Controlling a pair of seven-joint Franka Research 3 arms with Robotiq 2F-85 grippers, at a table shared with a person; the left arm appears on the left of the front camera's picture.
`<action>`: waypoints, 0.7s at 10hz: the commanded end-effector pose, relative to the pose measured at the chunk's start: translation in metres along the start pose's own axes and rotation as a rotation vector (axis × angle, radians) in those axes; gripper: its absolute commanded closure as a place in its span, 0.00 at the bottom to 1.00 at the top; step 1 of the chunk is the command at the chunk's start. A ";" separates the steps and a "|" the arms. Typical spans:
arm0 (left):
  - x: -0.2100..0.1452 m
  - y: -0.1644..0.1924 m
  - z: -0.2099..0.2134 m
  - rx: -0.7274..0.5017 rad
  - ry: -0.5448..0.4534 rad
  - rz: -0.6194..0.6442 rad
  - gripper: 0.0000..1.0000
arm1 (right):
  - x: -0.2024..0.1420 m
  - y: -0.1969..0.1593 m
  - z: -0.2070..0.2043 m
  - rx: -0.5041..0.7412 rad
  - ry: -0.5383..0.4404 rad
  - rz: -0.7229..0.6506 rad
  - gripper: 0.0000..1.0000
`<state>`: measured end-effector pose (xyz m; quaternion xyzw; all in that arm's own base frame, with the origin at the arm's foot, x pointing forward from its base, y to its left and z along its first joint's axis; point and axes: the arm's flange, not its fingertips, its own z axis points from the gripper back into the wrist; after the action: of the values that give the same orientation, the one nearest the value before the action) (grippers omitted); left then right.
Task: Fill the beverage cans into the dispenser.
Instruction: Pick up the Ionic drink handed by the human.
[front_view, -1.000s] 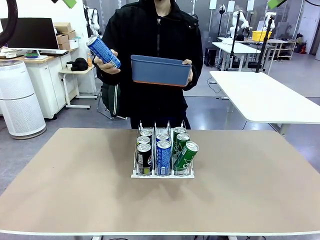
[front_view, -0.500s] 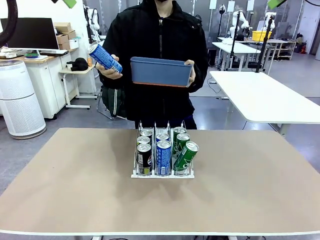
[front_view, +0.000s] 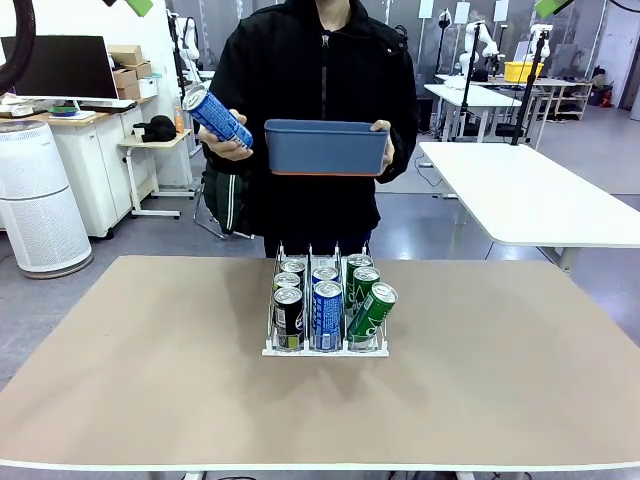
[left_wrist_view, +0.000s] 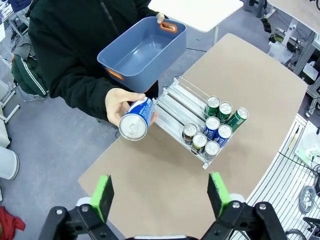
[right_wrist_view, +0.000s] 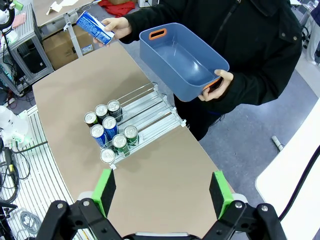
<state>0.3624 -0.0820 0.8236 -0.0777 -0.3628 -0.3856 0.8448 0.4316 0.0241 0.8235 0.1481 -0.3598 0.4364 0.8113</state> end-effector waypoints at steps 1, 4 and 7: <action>-0.001 0.001 0.001 0.002 0.000 0.000 0.00 | -0.001 0.003 -0.001 0.001 0.006 -0.005 0.00; 0.000 0.000 0.000 0.000 0.000 0.000 0.00 | -0.001 0.003 -0.001 0.001 0.006 -0.005 0.00; 0.002 0.010 -0.029 -0.013 0.018 0.008 0.00 | -0.001 0.003 -0.001 0.001 0.006 -0.005 0.00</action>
<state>0.3777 -0.0869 0.8117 -0.0790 -0.3502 -0.3858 0.8498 0.4315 0.0241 0.8236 0.1481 -0.3599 0.4364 0.8112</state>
